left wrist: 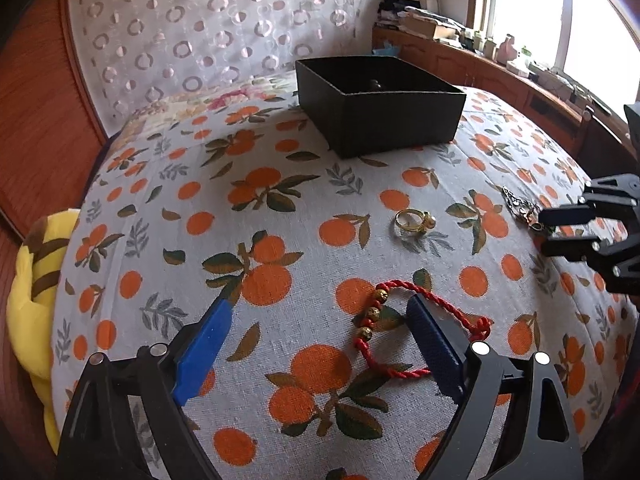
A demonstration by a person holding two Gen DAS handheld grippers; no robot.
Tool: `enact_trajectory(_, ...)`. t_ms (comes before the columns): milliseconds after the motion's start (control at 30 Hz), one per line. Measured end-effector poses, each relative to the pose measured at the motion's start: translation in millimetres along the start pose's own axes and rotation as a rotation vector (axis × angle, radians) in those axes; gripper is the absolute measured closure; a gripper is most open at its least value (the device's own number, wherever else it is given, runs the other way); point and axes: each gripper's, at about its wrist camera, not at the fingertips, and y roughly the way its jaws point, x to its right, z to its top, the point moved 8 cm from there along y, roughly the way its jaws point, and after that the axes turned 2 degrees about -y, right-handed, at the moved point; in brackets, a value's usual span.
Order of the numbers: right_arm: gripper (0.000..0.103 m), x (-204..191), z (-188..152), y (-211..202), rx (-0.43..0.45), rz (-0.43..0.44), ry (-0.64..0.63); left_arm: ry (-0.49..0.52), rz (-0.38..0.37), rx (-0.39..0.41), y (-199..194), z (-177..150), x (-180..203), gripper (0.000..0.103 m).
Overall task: Organize jewelry
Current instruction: 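Grasp the red string bracelet with the left gripper while the right gripper grasps the green earring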
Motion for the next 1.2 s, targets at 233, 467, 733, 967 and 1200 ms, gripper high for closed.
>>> enact_trajectory(233, 0.072, -15, -2, -3, 0.002, 0.043, -0.011, 0.007, -0.002, -0.003, 1, 0, -1, 0.015)
enact_trajectory(467, 0.072, -14, -4, -5, 0.004, 0.034, -0.008, 0.005, -0.078, 0.02, -10, -2, 9, 0.039)
enact_trajectory(733, 0.074, -8, -3, -3, 0.002, 0.018, -0.004, 0.016, -0.113, 0.031, -14, -4, 22, 0.093)
enact_trajectory(967, 0.09, -14, -1, 0, 0.008, 0.03, -0.028, 0.0, -0.133, 0.049, -18, -2, 25, 0.097)
enact_trajectory(1200, 0.09, -11, 6, -5, 0.042, 0.013, -0.016, -0.021, -0.14, 0.12, -36, 14, 32, 0.097)
